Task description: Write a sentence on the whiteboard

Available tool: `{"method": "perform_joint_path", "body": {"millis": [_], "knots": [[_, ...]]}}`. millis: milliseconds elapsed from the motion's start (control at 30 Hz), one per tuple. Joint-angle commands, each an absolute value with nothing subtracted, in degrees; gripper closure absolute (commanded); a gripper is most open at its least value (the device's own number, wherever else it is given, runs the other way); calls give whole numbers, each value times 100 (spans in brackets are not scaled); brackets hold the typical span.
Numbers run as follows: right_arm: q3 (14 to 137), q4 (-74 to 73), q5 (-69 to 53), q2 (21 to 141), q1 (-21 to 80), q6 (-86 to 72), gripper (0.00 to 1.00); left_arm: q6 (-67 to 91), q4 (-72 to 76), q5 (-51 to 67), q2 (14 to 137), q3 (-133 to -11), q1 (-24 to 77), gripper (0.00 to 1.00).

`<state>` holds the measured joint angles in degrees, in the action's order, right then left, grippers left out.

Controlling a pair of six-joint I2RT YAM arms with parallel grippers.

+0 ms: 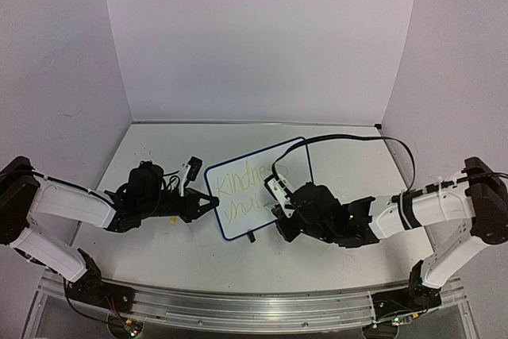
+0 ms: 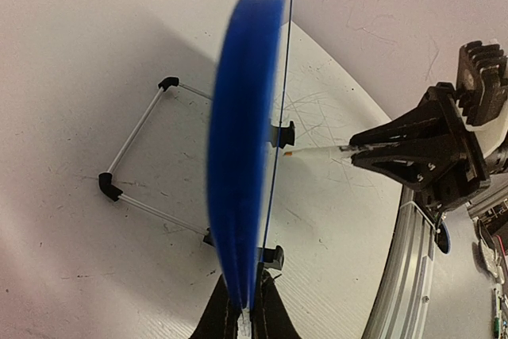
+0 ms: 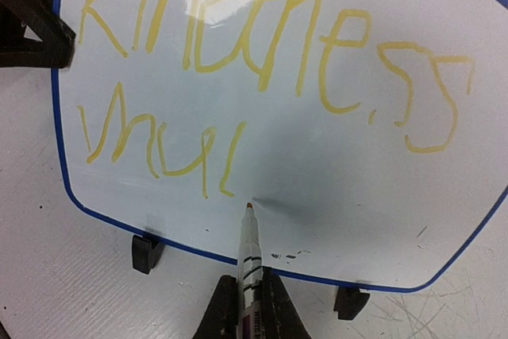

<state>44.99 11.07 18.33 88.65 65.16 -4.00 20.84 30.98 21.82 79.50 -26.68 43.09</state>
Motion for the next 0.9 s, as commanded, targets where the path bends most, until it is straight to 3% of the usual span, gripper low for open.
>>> {"method": "perform_joint_path", "body": {"millis": [0,200,867], "knots": [[4453,1470,2132,8073,6416,-242,100,1867,2650,1816,7909,-2688,4287,100],[4757,1327,1468,8550,6316,-249,100,1855,2650,1828,7904,-2725,4286,100],[4945,1514,1912,8795,6317,-112,100,1837,2639,1854,7922,-2750,4288,100]]}}
